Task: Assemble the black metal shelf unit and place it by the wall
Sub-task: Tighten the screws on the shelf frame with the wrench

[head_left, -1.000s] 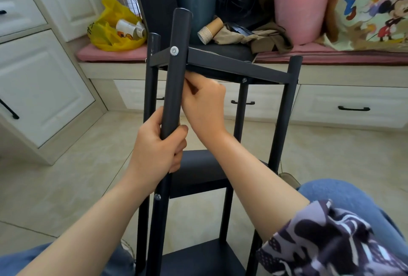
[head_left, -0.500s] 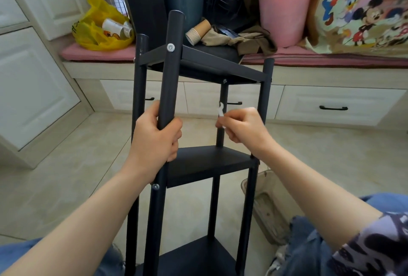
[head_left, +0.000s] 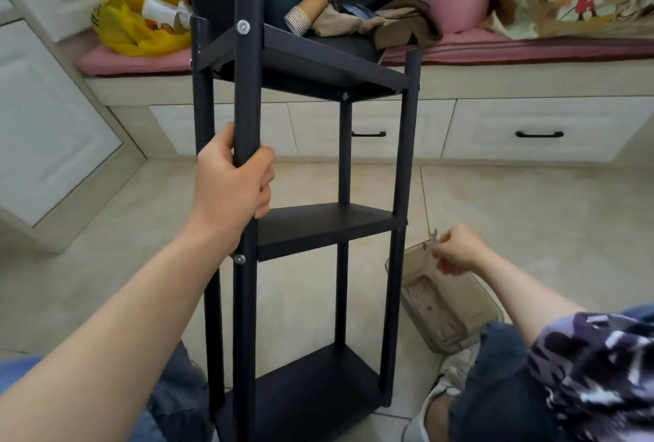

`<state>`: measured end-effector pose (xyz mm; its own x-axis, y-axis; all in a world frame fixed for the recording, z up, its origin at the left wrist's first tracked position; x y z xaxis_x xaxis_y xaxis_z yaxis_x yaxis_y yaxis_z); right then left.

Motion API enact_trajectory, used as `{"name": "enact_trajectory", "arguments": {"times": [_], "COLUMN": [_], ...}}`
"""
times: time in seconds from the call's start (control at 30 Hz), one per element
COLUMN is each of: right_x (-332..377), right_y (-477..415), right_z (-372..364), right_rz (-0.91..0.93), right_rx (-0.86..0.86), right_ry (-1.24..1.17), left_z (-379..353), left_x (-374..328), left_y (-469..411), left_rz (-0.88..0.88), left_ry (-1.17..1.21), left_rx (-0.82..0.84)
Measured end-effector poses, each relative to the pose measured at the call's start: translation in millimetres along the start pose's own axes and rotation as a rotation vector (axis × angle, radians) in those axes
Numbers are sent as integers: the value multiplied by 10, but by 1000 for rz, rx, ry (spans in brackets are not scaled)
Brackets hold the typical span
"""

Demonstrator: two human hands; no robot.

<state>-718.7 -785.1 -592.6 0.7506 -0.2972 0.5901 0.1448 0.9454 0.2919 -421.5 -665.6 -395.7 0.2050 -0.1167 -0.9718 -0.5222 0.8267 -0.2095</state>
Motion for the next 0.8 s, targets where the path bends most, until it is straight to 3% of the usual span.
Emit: {"name": "enact_trajectory", "arguments": {"times": [0.17,0.4,0.5,0.67,0.8], "right_x": [-311,-359,-118,655,991], "right_y": [-68,-192,-252,-63,144], "right_z": [-396,-428,-313,3,358], "right_rz": [0,-8,9,44,71], "right_rx": [114,114,27,-31,17], "right_ry": [318,321,122,-518,-699], "left_z": [-3,34,67,131,193], "left_x": [6,44,60,64,57], "left_y": [-20,-49,-32,25,68], "left_rz": [0,-5,0,-8,-14], "left_ry": [-4,-5,3,14,32], "left_rx": [-15,-2,-9,9,35]}}
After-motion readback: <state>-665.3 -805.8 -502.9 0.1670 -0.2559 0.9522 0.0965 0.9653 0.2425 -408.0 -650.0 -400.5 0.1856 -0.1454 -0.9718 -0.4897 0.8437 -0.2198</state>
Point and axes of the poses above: each hand's wrist, its own y-axis away from the middle knuckle, its own z-axis out of the back of the hand, x = y × z, the point moved 1 cm from there along -y, towards the middle knuckle, and after that the axes turned 10 degrees about -x, right-handed, at the moved point
